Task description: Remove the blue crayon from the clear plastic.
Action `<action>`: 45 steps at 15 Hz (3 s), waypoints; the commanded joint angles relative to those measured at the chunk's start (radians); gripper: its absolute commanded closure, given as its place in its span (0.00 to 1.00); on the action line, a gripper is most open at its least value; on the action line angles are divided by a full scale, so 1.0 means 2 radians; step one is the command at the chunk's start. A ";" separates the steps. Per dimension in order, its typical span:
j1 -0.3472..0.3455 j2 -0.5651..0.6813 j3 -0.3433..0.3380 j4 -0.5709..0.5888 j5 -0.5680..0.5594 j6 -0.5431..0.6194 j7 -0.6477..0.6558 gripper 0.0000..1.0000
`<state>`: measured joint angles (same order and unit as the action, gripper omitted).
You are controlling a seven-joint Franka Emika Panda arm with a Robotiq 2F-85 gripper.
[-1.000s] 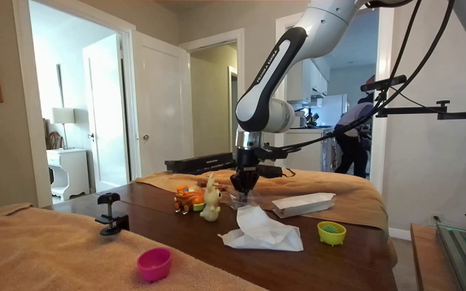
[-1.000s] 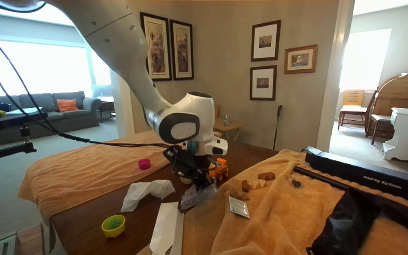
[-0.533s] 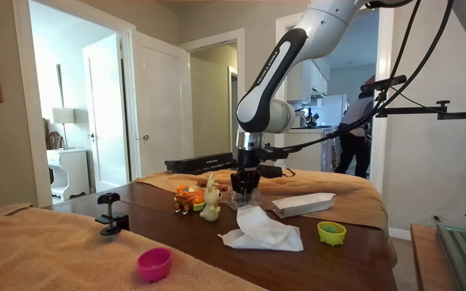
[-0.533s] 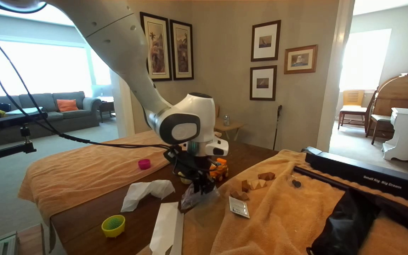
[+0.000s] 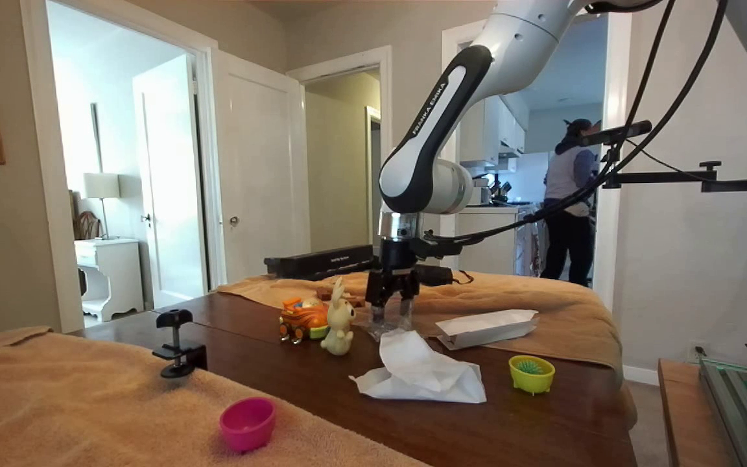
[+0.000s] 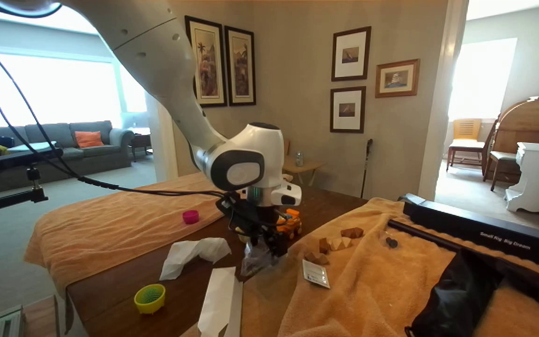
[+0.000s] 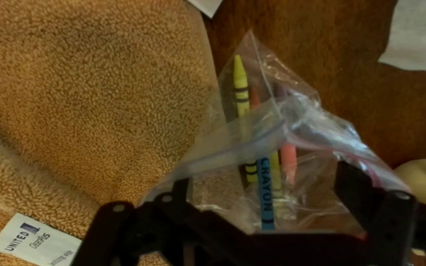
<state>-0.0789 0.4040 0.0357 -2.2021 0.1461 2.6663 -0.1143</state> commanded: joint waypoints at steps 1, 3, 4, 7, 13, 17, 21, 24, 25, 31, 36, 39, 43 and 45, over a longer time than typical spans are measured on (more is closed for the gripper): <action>0.006 0.005 -0.006 0.007 -0.015 -0.004 0.007 0.05; 0.006 0.005 -0.006 0.006 -0.015 -0.004 0.007 0.29; 0.006 0.005 -0.006 0.006 -0.016 -0.004 0.007 0.37; 0.006 0.005 -0.007 0.006 -0.017 -0.003 0.006 0.59; 0.005 0.006 -0.009 0.005 -0.021 -0.004 0.004 0.98; 0.006 0.007 -0.009 0.004 -0.025 -0.005 0.004 1.00; 0.006 0.007 -0.010 0.005 -0.028 -0.005 0.004 0.80; 0.007 0.006 -0.009 0.005 -0.030 -0.005 0.005 0.59; 0.007 0.007 -0.010 0.005 -0.030 -0.005 0.005 0.53; 0.007 0.010 -0.010 0.005 -0.032 -0.006 0.005 0.10; 0.007 0.011 -0.010 0.006 -0.032 -0.007 0.005 0.08; 0.007 0.013 -0.011 0.006 -0.033 -0.006 0.005 0.18; 0.007 0.016 -0.013 0.007 -0.035 -0.006 0.006 0.15; 0.008 0.017 -0.013 0.008 -0.036 -0.007 0.007 0.25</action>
<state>-0.0750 0.4282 0.0212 -2.2007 0.1058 2.6646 -0.1143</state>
